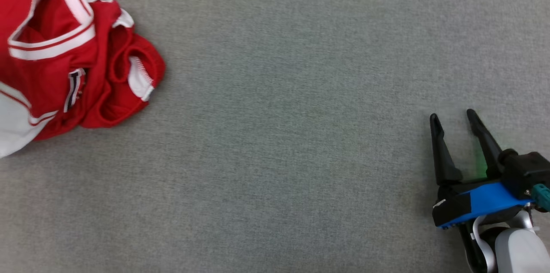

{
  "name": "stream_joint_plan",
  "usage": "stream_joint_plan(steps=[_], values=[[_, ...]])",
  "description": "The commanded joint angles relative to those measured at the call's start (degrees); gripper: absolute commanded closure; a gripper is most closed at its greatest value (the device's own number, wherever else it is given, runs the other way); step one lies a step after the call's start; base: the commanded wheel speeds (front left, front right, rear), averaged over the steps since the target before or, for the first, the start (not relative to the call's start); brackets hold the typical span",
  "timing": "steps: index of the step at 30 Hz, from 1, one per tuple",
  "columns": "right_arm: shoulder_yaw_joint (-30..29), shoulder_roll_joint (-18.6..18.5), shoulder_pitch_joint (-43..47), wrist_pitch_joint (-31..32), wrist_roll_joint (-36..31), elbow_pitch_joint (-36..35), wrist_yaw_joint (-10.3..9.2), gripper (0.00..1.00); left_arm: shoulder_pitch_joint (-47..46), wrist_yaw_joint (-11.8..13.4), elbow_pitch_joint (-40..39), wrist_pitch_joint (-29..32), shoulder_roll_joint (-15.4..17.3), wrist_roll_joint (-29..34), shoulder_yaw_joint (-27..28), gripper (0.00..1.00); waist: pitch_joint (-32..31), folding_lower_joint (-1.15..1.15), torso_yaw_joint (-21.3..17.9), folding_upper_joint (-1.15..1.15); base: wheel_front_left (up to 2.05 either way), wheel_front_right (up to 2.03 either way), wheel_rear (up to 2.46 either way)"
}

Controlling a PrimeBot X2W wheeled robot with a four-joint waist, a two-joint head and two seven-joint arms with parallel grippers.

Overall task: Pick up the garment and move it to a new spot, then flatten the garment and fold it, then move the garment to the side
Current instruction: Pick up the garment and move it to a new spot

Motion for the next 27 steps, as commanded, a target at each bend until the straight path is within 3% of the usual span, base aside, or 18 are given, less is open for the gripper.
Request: stream_joint_plan(steps=[1,8,15,16,17,18,27], values=[[-0.13,-0.29,-0.77,0.21,-0.31,-0.74,0.01,0.00,-0.36,-0.35,0.74,0.19,1.13,-0.39,0.67,0.00,0.59,-0.03,-0.37,-0.03,0.00,0.00,0.00],[-0.46,-0.26,-1.36,0.12,-0.16,-2.02,0.01,0.00,0.75,-1.16,5.02,5.10,1.87,-2.43,-0.21,0.00,2.06,-0.03,-2.33,-0.03,0.00,0.00,0.00],[0.45,-0.26,-1.13,-0.10,0.78,-1.72,0.01,0.00,2.17,-1.43,8.23,7.43,0.02,-4.54,-0.88,0.00,2.10,-0.03,-4.08,-0.03,0.00,0.00,0.00],[0.31,-0.28,-0.86,-0.14,0.82,-1.67,0.01,0.00,2.59,-1.45,8.30,8.52,-0.07,-5.04,-1.02,0.06,1.97,-0.03,-4.25,-0.03,0.00,0.00,0.00],[0.19,-0.27,-0.63,-0.15,0.89,-1.65,0.01,0.00,3.02,-1.57,8.29,9.37,-0.10,-5.49,-1.14,0.86,1.84,-0.03,-4.39,-0.03,0.00,0.00,0.00],[0.17,-0.25,-0.53,-0.16,1.02,-1.59,0.01,0.00,3.62,-1.57,8.25,10.16,-0.11,-5.99,-1.10,1.00,1.65,-0.03,-4.51,-0.03,0.00,0.00,0.00],[0.40,-0.27,-0.25,-0.81,2.29,0.25,0.01,0.00,3.82,-3.35,5.75,4.97,2.29,-3.70,-0.12,1.00,-2.09,-0.03,-4.08,-0.03,0.00,0.00,0.00]])
